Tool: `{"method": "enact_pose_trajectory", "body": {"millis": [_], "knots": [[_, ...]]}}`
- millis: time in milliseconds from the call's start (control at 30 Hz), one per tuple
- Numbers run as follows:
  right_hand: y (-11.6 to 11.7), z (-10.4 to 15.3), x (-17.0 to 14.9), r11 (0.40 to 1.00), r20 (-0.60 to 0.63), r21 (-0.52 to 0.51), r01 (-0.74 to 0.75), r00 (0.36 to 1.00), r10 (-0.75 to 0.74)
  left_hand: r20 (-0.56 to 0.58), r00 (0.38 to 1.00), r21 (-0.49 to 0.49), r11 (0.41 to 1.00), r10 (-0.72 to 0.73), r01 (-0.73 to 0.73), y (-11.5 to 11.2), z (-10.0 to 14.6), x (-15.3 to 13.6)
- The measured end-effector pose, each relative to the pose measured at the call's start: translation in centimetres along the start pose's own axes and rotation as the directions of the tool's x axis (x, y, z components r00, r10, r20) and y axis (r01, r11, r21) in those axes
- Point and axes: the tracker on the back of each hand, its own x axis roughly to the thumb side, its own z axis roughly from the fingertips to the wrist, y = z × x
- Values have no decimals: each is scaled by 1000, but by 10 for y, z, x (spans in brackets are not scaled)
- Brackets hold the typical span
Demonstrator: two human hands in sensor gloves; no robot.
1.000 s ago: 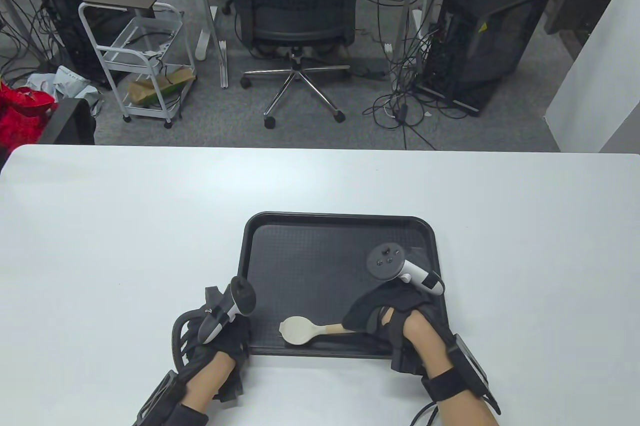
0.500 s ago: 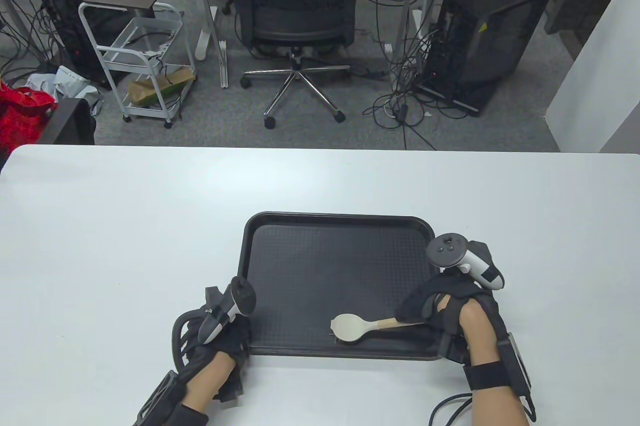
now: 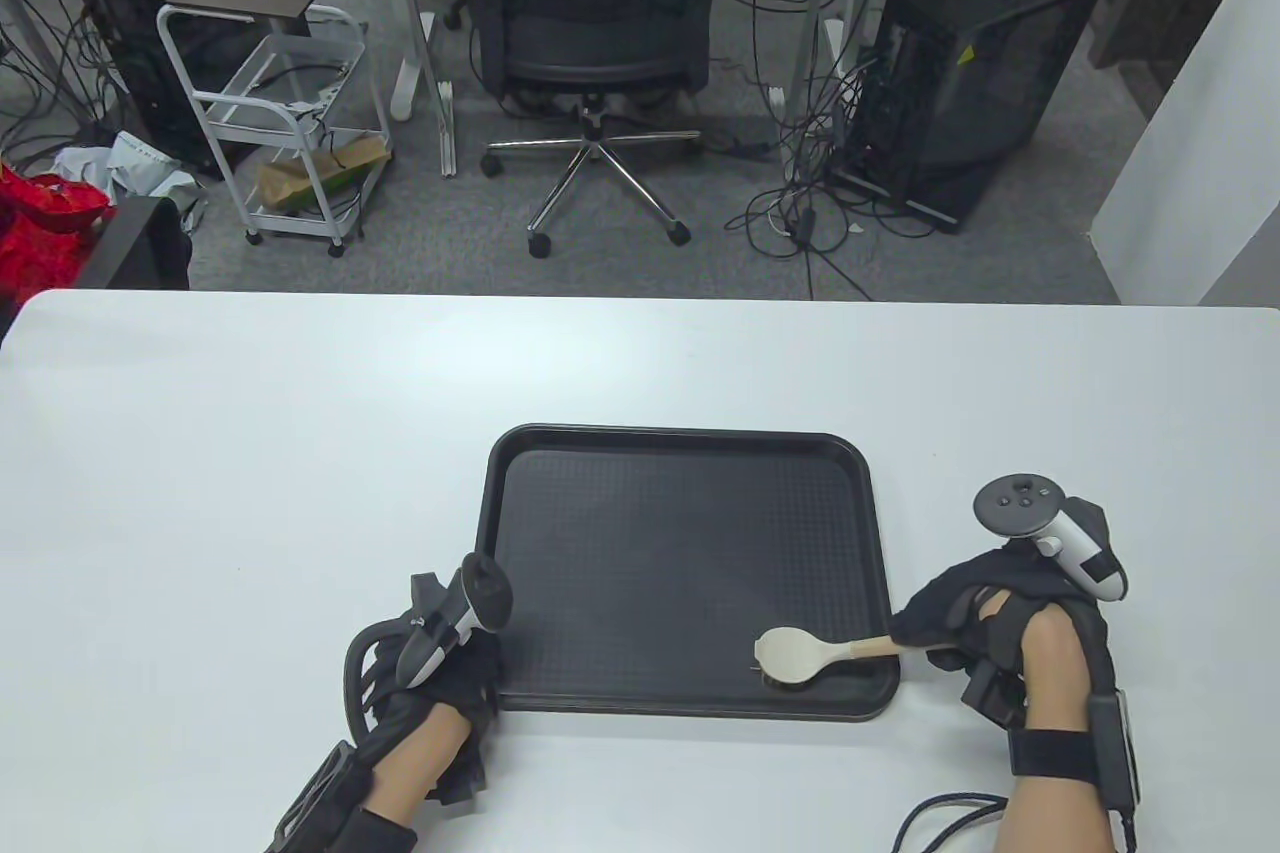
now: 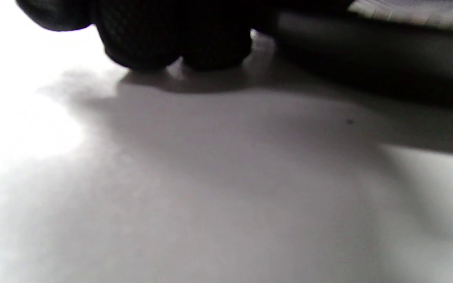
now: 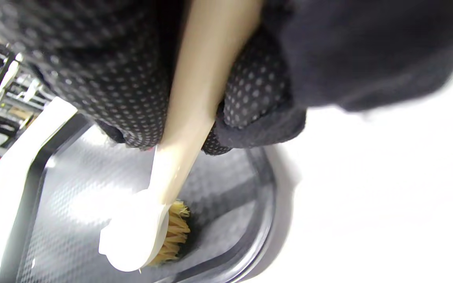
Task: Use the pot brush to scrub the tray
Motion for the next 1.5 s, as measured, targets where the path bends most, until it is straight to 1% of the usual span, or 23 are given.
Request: {"method": "enact_pose_trajectory", "body": {"millis": [100, 267, 400, 500, 567, 600, 633, 700, 767, 800, 867, 900, 967, 1033, 1100, 1200, 1333, 1433, 1500], "knots": [[-7, 3, -15, 999, -22, -20, 37, 999, -38, 0, 1000, 1, 1000, -1, 1, 0, 0, 0], [-20, 11, -49, 990, -52, -64, 123, 991, -126, 0, 1000, 3, 1000, 0, 0, 0, 0, 0], [-26, 15, -67, 981, -78, -95, 169, 981, -177, -1, 1000, 3, 1000, 0, 0, 0, 0, 0], [-28, 17, -72, 977, -88, -110, 181, 978, -191, 10, 1000, 1, 1000, -6, 6, -1, 0, 2], [-28, 16, -68, 977, -45, -91, 192, 979, -197, 8, 1000, 4, 1000, -15, 15, -1, 0, 3], [-27, 15, -62, 977, 5, -75, 200, 980, -200, 8, 1000, 2, 1000, -15, 15, -1, 0, 3], [-26, 15, -58, 977, 28, -64, 206, 979, -204, 8, 1000, 1, 1000, -13, 13, -1, 0, 3], [-23, 12, -40, 973, 136, -22, 231, 965, -226, 8, 1000, 0, 1000, -10, 10, -1, 1, 3], [-19, 9, -22, 972, 208, 1, 234, 951, -229, 6, 1000, 1, 1000, -15, 15, -1, 1, 3], [-15, 6, -7, 973, 258, -4, 230, 941, -221, 5, 1000, 1, 1000, -16, 16, -1, 1, 3], [-10, 3, 11, 973, 304, -26, 230, 929, -212, 5, 1000, 0, 1000, -17, 17, -1, 1, 3], [-6, 1, 22, 970, 337, -49, 240, 918, -210, 5, 1000, 0, 1000, -16, 16, -1, 1, 3], [4, -3, 42, 956, 368, -63, 286, 897, -244, 6, 1000, 0, 1000, -12, 12, -1, 1, 3], [17, -9, 63, 930, 394, -66, 361, 866, -309, 4, 1000, 5, 1000, 2, -2, -1, 1, 3], [26, -12, 79, 916, 403, -59, 397, 849, -342, -4, 1000, 12, 1000, 22, -22, 0, 0, 3], [45, -21, 114, 946, 429, -20, 323, 857, -284, -25, 999, 26, 999, 43, -42, 0, 0, 3], [73, -38, 155, 972, 403, -60, 226, 897, -183, -41, 998, 42, 998, 43, -42, 0, 0, 3], [97, -56, 185, 983, 352, -123, 139, 932, -88, -48, 998, 47, 998, 37, -35, 1, 0, 3], [115, -69, 204, 985, 323, -129, 112, 944, -65, -62, 997, 50, 997, 54, -51, 1, 0, 3]]}}
